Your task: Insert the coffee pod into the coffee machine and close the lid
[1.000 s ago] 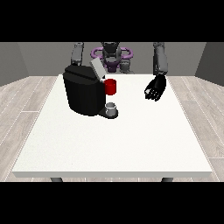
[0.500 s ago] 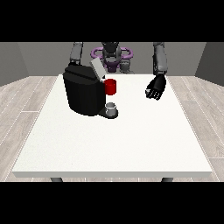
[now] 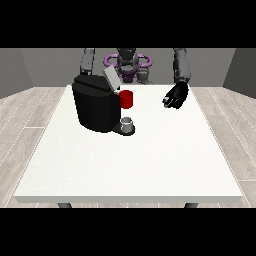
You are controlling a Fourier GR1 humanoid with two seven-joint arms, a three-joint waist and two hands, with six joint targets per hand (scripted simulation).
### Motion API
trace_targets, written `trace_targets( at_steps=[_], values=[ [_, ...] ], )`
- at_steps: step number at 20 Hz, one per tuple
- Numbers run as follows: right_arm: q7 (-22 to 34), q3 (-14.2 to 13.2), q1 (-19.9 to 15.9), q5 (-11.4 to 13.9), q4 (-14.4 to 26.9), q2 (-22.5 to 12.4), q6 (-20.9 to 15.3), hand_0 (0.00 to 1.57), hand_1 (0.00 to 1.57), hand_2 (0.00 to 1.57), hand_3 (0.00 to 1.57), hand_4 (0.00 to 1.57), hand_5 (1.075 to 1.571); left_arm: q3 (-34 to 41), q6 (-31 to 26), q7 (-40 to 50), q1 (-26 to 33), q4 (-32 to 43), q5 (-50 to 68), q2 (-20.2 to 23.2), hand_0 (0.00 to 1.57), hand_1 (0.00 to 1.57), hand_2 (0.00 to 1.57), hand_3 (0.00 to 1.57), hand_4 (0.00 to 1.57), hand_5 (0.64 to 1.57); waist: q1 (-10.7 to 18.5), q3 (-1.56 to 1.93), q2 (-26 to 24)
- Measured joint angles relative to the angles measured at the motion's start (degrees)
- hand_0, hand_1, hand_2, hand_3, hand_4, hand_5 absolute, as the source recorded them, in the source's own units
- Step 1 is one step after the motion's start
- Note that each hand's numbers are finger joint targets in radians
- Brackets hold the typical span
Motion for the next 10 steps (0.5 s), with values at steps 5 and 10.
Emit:
trace_targets(
  at_steps=[5, 10],
  values=[
    [-0.38, -0.75, 0.78, -0.08, 3.05, -0.5, 0.37, 0.0, 0.0, 0.0, 0.0, 0.0, 1.571, 0.69, -6.98, 1.52, -2.55, -1.47, 1.56, -0.83, 1.38, 1.38, 1.38, 1.33, 0.49, 1.571, 1.0, 0.01, -3.85],
    [-1.58, -1.33, 0.25, -0.35, 5.29, -0.36, 0.42, 0.0, 0.0, 0.0, 0.0, 0.0, 1.571, 1.0, -13.38, 3.52, -6.7, -3.66, 2.29, -1.01, 1.4, 1.4, 1.4, 1.34, 0.6, 1.571, 1.2, 0.02, -5.83]
  ],
)
